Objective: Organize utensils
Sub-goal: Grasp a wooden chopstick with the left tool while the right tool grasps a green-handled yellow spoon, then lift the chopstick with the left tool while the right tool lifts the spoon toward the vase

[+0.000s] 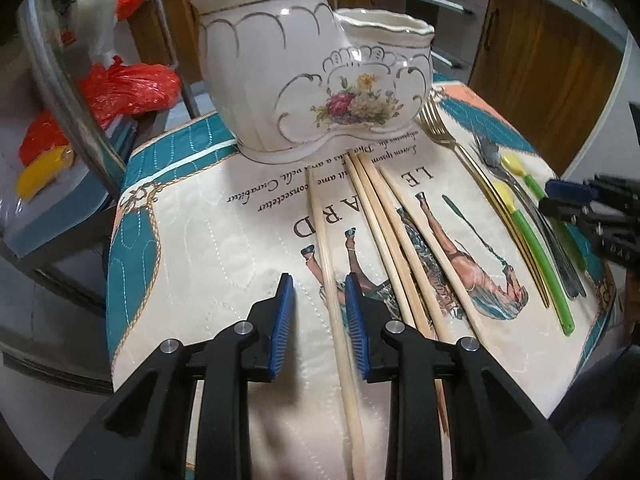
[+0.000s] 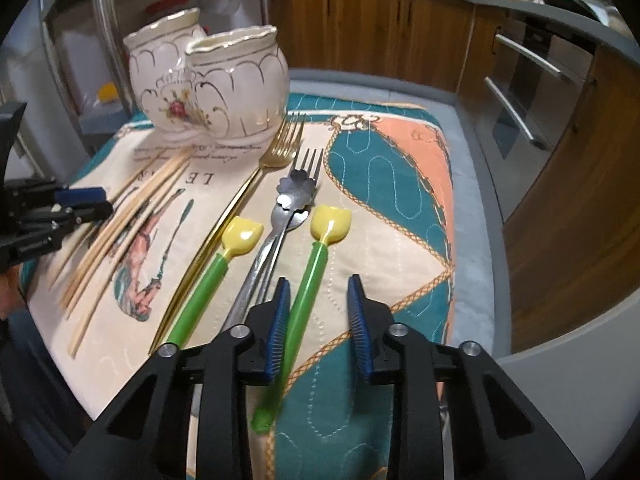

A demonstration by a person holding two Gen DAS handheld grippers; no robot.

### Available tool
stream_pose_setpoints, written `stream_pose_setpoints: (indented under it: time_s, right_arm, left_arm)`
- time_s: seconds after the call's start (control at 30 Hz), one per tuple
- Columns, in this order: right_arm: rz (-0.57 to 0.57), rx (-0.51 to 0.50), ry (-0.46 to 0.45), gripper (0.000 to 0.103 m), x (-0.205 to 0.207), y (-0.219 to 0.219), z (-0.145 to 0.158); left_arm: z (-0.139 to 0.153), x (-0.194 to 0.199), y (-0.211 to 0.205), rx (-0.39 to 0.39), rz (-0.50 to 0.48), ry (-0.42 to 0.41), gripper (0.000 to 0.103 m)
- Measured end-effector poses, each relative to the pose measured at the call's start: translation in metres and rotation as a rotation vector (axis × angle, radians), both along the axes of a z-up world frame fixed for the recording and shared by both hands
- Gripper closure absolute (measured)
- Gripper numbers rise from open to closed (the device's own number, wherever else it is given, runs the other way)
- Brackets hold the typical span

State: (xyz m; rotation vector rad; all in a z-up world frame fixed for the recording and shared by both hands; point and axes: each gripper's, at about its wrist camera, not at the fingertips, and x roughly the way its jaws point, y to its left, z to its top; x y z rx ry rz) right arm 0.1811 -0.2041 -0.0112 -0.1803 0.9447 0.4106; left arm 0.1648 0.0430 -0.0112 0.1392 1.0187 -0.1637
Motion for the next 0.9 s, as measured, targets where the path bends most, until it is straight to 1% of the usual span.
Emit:
stream_pose_setpoints:
  time_s: [0.03, 0.13, 0.2, 0.3, 0.37, 0.5, 0.6, 0.63, 0.67, 0.7, 0.77, 0.9]
  right_arm:
    - [0.012, -0.015, 0.02, 0.076, 0.004, 0.0, 0.001]
    - [0.06, -0.074, 0.112, 0.076, 0.019, 0.004, 0.006]
    - [0.085, -0.111, 0.182, 0.076, 0.029, 0.009, 0.007]
    - [0.107, -0.165, 0.273, 0.076, 0.042, 0.018, 0.008]
    - [0.105, -0.183, 0.324, 0.076, 0.049, 0.021, 0.006]
    - [0.107, -0.241, 0.39, 0.076, 0.058, 0.031, 0.004]
    - [0.108, -0.272, 0.408, 0.076, 0.062, 0.037, 0.004]
    - [0.113, -0.277, 0.408, 0.078, 0.062, 0.039, 0.003]
    - [0.12, -0.273, 0.408, 0.085, 0.062, 0.04, 0.003]
    - [0.128, -0.268, 0.406, 0.088, 0.061, 0.042, 0.003]
    - [0.13, -0.259, 0.395, 0.091, 0.061, 0.043, 0.002]
    - [0.117, -0.228, 0.381, 0.093, 0.056, 0.04, 0.005]
  left_arm:
    - [0.001, 0.003, 0.0, 0.002, -0.011, 0.023, 0.078]
    - [0.004, 0.015, 0.004, 0.004, -0.032, 0.1, 0.085]
    - [0.005, 0.025, 0.008, -0.004, -0.035, 0.158, 0.092]
    - [0.006, 0.041, 0.012, -0.013, -0.044, 0.238, 0.093]
    - [0.007, 0.051, 0.013, -0.014, -0.044, 0.277, 0.093]
    - [0.005, 0.067, 0.013, -0.001, -0.052, 0.353, 0.093]
    - [0.004, 0.073, 0.01, 0.019, -0.07, 0.378, 0.094]
    - [0.002, 0.071, 0.009, 0.021, -0.071, 0.377, 0.094]
    - [0.002, 0.072, 0.009, 0.023, -0.072, 0.377, 0.094]
    - [0.002, 0.072, 0.009, 0.023, -0.073, 0.373, 0.094]
    - [-0.001, 0.068, 0.012, 0.009, -0.067, 0.36, 0.095]
    - [0.0, 0.062, 0.021, -0.032, -0.045, 0.333, 0.097]
